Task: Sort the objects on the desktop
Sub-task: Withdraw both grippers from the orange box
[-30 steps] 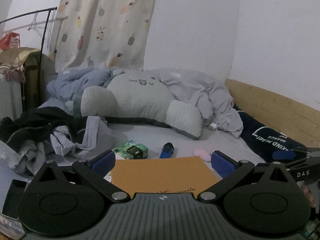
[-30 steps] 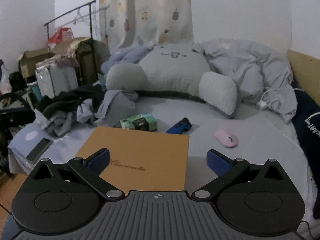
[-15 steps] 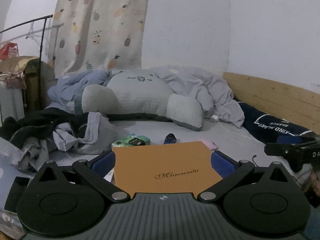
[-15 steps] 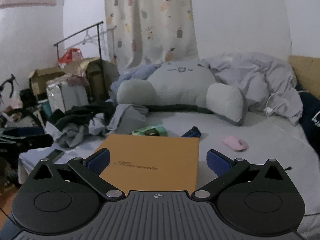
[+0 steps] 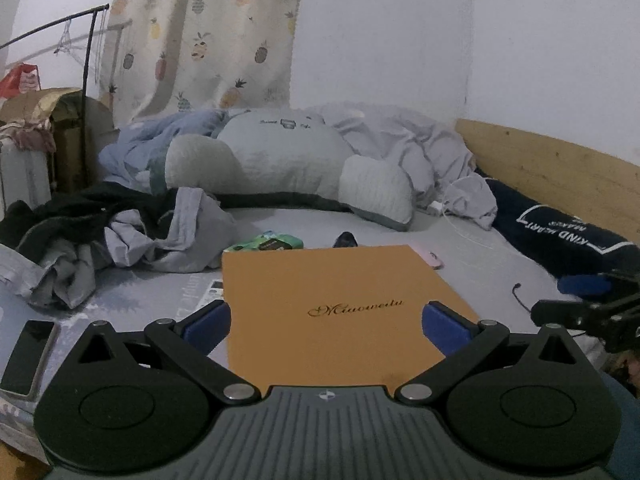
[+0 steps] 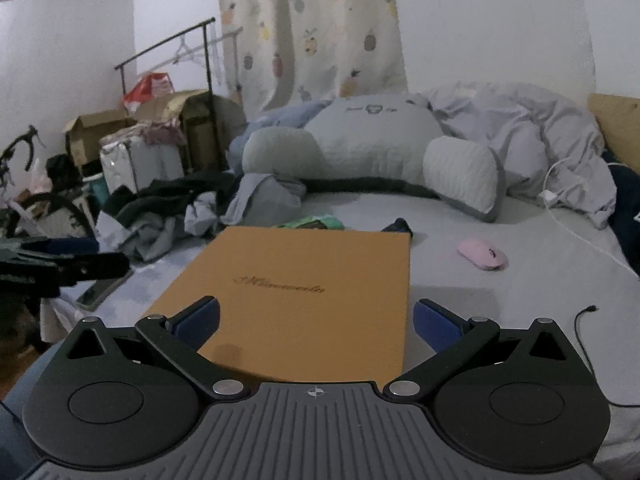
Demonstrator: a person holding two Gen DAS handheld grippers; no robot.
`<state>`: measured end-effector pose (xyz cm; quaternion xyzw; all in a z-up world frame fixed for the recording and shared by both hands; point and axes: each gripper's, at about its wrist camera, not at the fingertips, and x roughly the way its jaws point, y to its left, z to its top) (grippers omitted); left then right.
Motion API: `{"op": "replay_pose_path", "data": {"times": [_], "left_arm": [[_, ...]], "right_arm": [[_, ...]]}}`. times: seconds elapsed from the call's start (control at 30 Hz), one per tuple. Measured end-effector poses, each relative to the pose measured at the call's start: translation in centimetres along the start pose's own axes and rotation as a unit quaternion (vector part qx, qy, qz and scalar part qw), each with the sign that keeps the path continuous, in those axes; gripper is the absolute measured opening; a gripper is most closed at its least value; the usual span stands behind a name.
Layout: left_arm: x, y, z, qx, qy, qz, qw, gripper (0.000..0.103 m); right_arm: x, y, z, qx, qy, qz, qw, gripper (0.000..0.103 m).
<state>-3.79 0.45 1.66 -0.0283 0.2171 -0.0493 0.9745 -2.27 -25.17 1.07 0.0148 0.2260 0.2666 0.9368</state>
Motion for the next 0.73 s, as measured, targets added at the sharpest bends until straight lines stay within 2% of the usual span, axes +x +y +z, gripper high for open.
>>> {"op": "replay_pose_path", "data": {"times": [0.73], "left_arm": [[-0.47, 0.76, -0.27, -0.013, 0.000, 0.001, 0.9999, 0.103]], "right_arm": [[0.32, 0.65, -0.19, 0.008, 0.006, 0.000, 1.000, 0.103]]}}
